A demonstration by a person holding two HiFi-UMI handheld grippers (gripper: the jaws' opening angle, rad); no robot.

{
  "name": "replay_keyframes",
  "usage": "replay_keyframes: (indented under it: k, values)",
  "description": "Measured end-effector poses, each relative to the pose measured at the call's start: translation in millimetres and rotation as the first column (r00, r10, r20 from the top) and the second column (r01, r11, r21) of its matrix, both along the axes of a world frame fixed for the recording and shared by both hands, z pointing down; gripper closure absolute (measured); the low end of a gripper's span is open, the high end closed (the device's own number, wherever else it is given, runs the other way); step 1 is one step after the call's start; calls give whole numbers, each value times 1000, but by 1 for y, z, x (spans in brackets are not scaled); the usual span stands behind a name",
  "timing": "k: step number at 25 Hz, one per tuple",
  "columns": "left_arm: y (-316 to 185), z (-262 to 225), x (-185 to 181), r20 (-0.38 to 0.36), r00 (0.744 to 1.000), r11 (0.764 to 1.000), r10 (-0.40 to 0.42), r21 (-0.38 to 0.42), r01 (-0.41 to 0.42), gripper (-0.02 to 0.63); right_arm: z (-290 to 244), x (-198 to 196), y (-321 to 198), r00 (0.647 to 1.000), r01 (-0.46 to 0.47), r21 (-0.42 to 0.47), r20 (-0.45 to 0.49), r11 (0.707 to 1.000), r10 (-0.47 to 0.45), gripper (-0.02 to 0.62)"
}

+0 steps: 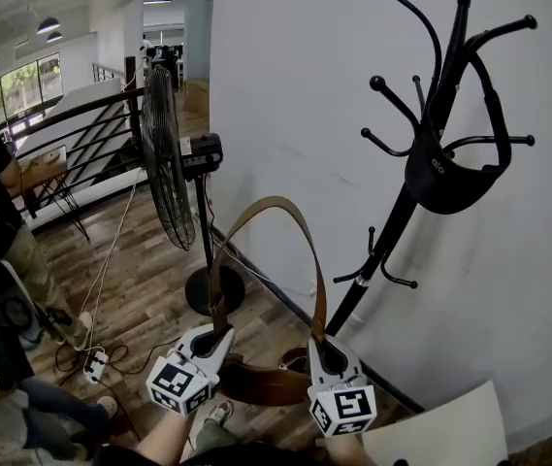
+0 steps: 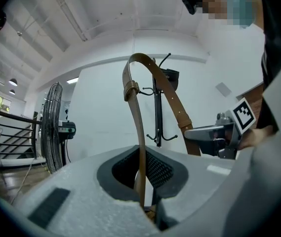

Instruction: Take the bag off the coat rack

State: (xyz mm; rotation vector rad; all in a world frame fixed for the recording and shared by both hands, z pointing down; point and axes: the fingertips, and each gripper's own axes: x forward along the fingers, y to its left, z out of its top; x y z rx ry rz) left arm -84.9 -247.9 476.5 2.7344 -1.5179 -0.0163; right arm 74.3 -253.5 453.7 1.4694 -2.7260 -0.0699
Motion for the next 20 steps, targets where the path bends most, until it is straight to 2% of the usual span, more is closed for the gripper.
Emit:
replay_keyframes:
  k: [6, 11, 20]
  values:
    - [11, 18, 3, -35, 999, 999, -12, -42, 11, 594, 28, 4, 9, 1000, -2, -68, -17, 998, 0, 568]
    - [19, 36, 7, -9, 1000, 998, 5, -67, -6, 594, 52, 6, 18, 1000, 1, -114, -24, 993, -4, 568]
    - [30, 73, 8, -9, 1000, 988, 4, -156, -6, 594, 83, 5, 26, 999, -2, -188, -35, 982, -5, 568]
